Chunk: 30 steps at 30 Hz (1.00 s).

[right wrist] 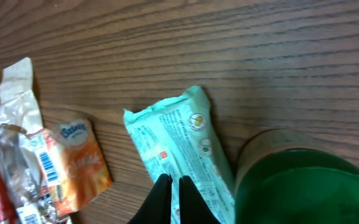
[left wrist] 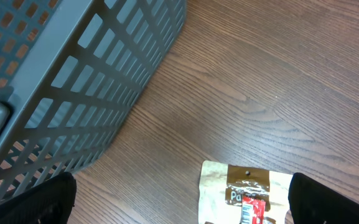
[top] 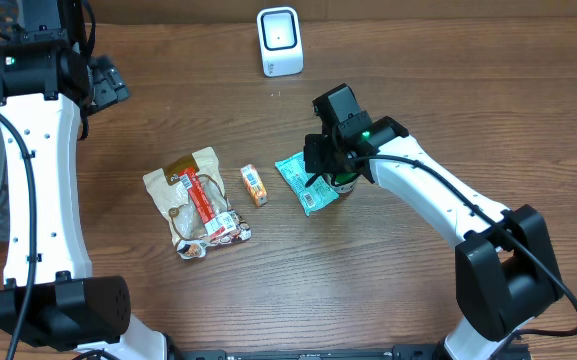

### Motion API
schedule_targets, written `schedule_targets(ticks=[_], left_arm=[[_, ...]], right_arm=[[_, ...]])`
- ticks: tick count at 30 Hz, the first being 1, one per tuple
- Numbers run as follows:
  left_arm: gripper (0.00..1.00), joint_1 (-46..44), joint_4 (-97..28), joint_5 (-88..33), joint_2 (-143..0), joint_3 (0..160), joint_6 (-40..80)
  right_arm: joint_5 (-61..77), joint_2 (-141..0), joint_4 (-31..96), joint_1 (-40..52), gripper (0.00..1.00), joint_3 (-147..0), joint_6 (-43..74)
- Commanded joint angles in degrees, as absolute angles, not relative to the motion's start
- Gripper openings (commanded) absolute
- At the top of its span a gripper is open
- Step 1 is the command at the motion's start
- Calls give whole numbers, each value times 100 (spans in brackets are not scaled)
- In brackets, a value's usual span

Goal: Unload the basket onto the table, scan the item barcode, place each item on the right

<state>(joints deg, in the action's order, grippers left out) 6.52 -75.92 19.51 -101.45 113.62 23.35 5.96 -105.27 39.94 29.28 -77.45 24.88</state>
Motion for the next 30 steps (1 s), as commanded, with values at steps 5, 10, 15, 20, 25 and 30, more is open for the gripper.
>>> schedule_targets(ticks=[5,10,15,20,25,30], left_arm=[[100,661,-7612,1944,-9998,11478,2270],[100,661,-7612,1944,-9998,11478,2270],[100,661,-7612,1944,-9998,11478,2270],[100,661,-7612,1944,-9998,11478,2270],[100,661,-7612,1944,-9998,11478,2270],[100,661,-7612,1946,-9998,11478,2270]], right_arm=[[-161,-10427,4565,2908,10,-7721,2554],[-775,-10427,5100,2845,11,-7721,2556],[-895,-10427,5395,2648,13,-7721,2578],[-681,-10427,5203,2622,20,-7721,2593],[-375,-10427,4707,2624,20,-7721,2596],[-377,-10440,4431,2668,20,-7721,2596]])
